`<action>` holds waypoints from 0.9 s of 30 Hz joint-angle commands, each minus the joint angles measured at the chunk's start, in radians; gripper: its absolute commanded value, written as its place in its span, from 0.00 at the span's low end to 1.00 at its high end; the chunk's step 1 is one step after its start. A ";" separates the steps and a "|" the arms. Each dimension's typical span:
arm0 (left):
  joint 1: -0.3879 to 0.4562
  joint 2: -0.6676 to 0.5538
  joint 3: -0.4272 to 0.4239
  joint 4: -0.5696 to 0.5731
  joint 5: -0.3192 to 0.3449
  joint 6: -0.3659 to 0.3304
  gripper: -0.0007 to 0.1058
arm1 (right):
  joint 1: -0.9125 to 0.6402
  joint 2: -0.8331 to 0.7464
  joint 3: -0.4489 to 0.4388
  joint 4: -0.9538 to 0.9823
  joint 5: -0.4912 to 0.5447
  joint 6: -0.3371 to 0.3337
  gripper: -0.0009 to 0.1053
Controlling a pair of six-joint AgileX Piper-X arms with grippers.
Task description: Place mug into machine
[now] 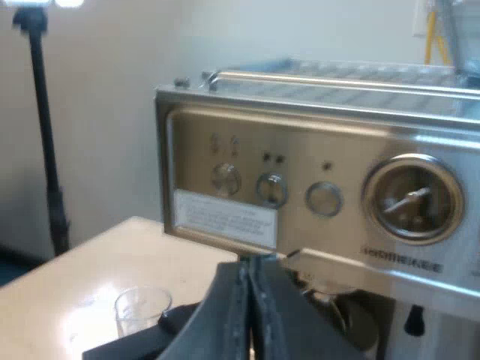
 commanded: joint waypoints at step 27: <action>0.151 0.232 0.111 -0.218 0.136 -0.088 0.65 | -0.177 0.017 -0.246 0.506 -0.205 0.229 0.01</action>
